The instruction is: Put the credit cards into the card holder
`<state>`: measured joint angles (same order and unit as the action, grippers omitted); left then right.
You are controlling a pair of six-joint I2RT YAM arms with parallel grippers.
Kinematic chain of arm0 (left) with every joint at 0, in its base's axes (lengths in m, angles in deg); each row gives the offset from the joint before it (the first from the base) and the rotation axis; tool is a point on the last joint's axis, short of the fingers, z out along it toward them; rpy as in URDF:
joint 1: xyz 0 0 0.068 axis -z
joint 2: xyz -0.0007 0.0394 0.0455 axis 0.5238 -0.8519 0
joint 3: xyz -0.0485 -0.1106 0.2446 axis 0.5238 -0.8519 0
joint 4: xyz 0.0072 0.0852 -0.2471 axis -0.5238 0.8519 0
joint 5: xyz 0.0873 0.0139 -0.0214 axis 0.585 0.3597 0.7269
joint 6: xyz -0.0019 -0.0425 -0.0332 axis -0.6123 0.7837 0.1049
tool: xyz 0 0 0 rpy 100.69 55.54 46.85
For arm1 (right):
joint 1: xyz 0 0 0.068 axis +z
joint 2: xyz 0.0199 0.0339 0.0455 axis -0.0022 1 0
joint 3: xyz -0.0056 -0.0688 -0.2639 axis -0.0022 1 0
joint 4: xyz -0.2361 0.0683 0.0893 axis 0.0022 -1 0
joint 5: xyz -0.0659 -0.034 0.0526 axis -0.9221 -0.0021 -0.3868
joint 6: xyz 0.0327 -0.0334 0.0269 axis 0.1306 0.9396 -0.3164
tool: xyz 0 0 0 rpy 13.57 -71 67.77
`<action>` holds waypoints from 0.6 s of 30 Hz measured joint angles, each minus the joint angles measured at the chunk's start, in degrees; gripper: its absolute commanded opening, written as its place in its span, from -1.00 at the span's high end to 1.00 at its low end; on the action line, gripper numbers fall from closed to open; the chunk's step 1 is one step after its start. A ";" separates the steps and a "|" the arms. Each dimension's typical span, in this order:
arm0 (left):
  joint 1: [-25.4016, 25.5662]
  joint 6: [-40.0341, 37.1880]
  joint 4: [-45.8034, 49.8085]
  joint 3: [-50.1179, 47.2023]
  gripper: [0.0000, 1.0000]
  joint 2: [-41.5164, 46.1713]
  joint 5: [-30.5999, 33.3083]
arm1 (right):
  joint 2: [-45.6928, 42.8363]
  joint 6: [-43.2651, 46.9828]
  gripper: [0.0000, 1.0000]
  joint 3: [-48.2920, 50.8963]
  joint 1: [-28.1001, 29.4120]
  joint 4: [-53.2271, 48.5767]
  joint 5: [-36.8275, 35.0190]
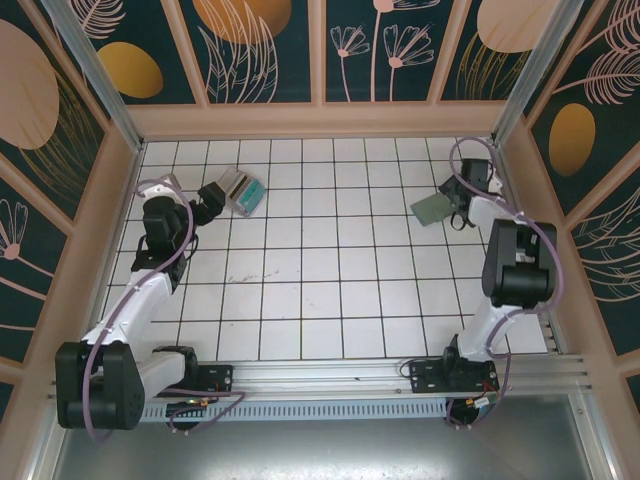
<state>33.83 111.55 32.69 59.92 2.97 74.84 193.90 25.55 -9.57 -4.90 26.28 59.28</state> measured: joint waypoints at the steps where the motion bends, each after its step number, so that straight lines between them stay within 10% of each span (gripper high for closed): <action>1: 0.00 -0.04 0.42 0.11 -0.98 -0.24 -0.90 | 2.03 0.61 -0.83 -2.05 0.00 -0.59 0.04; 18: 0.00 -0.39 0.46 -4.00 -0.89 3.45 -5.88 | 15.89 9.62 -0.53 -15.43 5.49 -4.33 6.97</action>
<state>33.83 111.15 33.15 55.92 6.42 68.96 209.79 35.16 -25.00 0.58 21.95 66.25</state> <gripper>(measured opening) 0.953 0.767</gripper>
